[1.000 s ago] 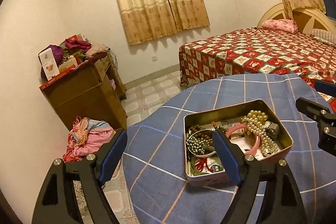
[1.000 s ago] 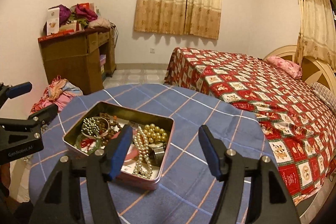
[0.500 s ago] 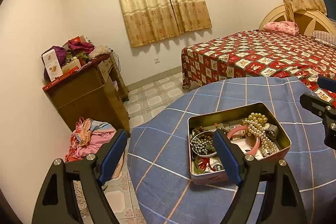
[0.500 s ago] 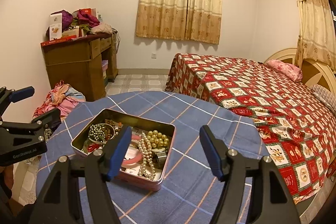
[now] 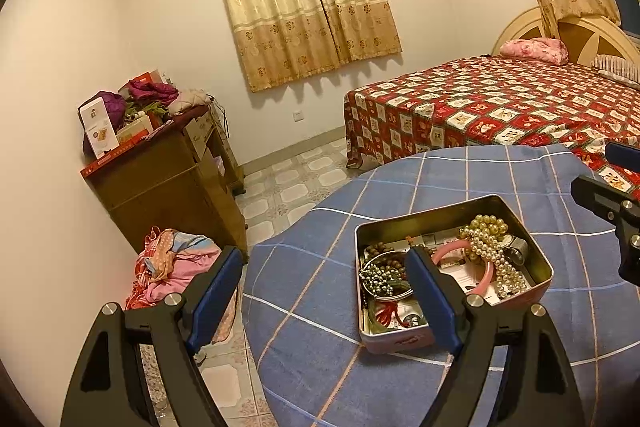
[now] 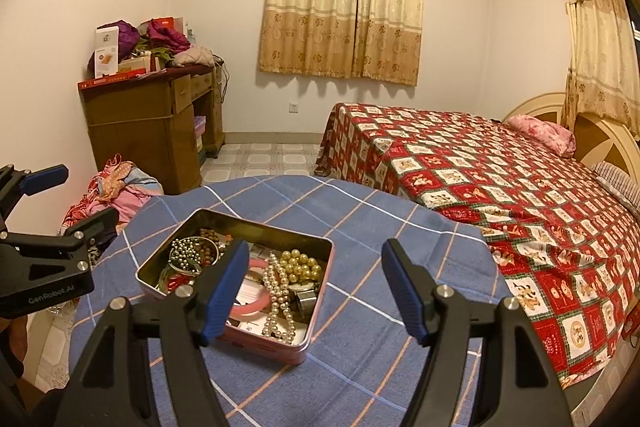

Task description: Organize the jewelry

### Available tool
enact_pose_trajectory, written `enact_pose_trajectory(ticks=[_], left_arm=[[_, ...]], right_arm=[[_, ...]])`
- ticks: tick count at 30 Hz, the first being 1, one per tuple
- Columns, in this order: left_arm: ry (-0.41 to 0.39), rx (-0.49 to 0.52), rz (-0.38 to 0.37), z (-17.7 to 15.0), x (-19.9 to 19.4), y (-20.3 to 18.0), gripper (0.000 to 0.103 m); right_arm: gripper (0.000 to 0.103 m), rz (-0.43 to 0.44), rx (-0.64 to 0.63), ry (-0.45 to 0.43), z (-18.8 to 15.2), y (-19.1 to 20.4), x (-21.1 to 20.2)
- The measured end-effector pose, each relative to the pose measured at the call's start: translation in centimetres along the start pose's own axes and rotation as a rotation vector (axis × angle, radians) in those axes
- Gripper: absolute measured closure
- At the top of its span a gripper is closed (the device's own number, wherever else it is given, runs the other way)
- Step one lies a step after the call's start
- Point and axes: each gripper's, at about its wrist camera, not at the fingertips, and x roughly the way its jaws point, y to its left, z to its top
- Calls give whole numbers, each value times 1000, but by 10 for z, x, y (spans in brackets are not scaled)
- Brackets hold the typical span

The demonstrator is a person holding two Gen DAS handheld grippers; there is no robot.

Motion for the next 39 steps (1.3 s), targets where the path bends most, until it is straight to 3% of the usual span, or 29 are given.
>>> enact_pose_trajectory(ticks=[25,39], left_arm=[[4,7,9,0,-1,-5,19],[0,27,51,1,0,-7,19]], right_arm=[[31,-2,3,-2,0,-3,-1],[30,-5,2,-11,3,-7,-2]])
